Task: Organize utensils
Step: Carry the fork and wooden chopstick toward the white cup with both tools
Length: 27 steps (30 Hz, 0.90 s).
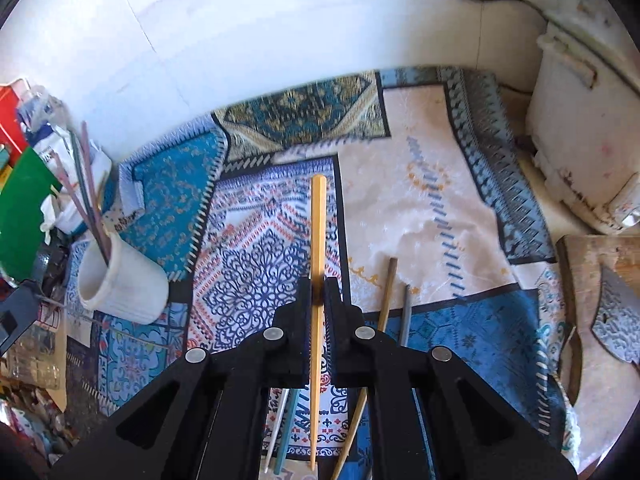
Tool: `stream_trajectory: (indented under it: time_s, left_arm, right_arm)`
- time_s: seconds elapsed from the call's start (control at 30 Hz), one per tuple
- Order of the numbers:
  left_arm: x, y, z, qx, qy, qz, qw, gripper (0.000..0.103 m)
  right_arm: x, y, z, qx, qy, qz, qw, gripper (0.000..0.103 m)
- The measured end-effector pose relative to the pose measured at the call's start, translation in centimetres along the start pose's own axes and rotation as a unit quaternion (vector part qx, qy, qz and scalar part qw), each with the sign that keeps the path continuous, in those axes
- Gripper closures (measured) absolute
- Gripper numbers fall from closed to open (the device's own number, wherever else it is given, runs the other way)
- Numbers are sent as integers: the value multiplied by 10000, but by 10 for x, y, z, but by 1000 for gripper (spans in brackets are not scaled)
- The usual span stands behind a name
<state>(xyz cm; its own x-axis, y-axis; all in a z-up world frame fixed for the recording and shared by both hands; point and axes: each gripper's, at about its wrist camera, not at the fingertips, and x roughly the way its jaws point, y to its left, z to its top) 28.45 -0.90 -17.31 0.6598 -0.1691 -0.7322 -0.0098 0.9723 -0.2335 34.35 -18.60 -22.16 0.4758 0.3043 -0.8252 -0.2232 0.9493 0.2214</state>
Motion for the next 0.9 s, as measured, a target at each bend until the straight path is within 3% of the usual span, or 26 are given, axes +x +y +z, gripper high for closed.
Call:
stream_trajectory:
  time_s: [0.47,0.6,0.7,0.73,0.8,0.9]
  left_arm:
    - [-41,4,20,41,-523,-39,9986,80]
    - [-51,8,23,43,-638,5,9980,80]
    - [-56,15,23,-4,-685,37,9976,80]
    - [-57,17,23,-19,-698,57,9975,80]
    - [-58,21,22,-54,-699,106,9975,80]
    - [-58,27,21,-102,-701,201,9973,80]
  right_arm:
    - [-73,30,17,-276,-901,257,9952,103]
    - [-70,28,21,-248,-835,273,9958,102]
    - [-56,18,23,-123,-540,249,9982,100]
    - [-49,14,24,-135,-404,205,9989,97]
    - [-32,7,25,-150,-149,55,9998,78]
    - [-5,-6,29,-59,164,-23,9998,72]
